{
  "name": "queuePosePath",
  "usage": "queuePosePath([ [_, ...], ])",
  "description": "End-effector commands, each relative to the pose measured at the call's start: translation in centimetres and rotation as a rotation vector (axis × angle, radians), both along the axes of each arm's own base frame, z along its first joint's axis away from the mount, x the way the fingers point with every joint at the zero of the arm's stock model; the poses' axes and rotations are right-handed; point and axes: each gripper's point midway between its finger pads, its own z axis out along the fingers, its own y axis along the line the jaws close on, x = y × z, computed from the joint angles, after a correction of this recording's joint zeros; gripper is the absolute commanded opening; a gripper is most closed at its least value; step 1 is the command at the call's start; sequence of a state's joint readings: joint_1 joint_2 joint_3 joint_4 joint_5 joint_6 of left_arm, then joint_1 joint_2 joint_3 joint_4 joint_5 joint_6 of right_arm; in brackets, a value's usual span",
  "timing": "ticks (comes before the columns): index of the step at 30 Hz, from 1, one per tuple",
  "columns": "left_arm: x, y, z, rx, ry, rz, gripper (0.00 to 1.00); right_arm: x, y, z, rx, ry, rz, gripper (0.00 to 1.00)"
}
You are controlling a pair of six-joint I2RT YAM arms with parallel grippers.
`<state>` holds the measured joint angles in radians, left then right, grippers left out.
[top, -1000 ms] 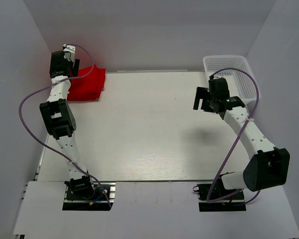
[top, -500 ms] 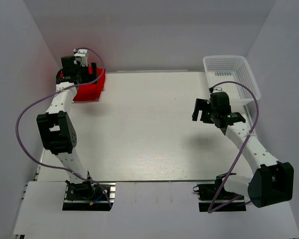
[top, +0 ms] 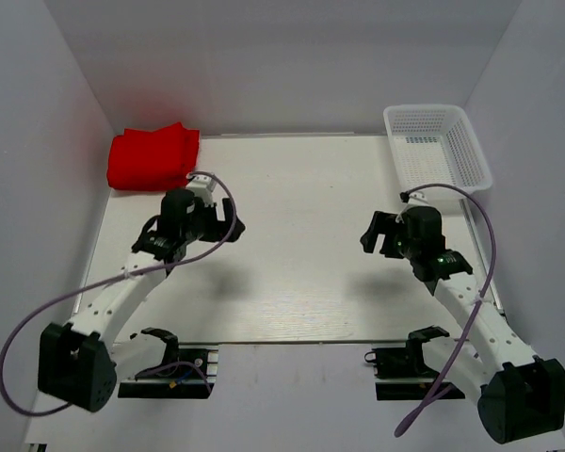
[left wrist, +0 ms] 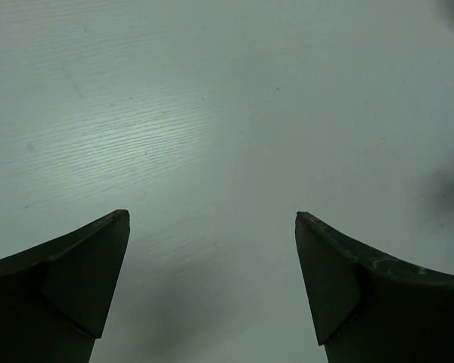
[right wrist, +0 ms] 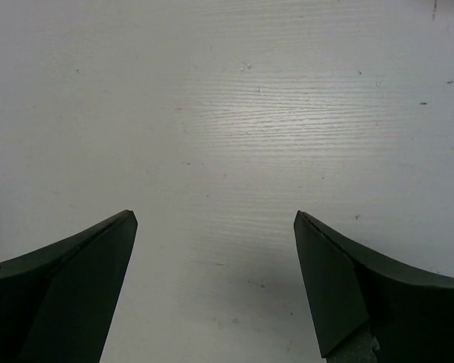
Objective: Fold and stack the t-shirts
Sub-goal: Neatly place the folded tshirt to the corner
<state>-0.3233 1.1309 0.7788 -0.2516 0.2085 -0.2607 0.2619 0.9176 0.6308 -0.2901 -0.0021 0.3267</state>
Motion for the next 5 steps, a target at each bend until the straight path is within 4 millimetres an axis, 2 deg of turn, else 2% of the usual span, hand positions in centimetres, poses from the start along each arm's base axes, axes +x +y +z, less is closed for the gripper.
queuePosePath([
  [1,-0.26,1.85,3.09,0.001,-0.075,0.130,1.00,0.09,0.17,0.79,0.022,-0.045,0.007,0.90],
  [3,-0.73,2.81,3.58,0.024,-0.076,0.167,1.00,-0.06,0.10,0.78,0.021,-0.049,0.007,0.90],
  [5,-0.92,2.56,3.87,0.020,-0.084,0.158,1.00,-0.04,0.02,1.02,0.027,-0.070,0.001,0.90],
])
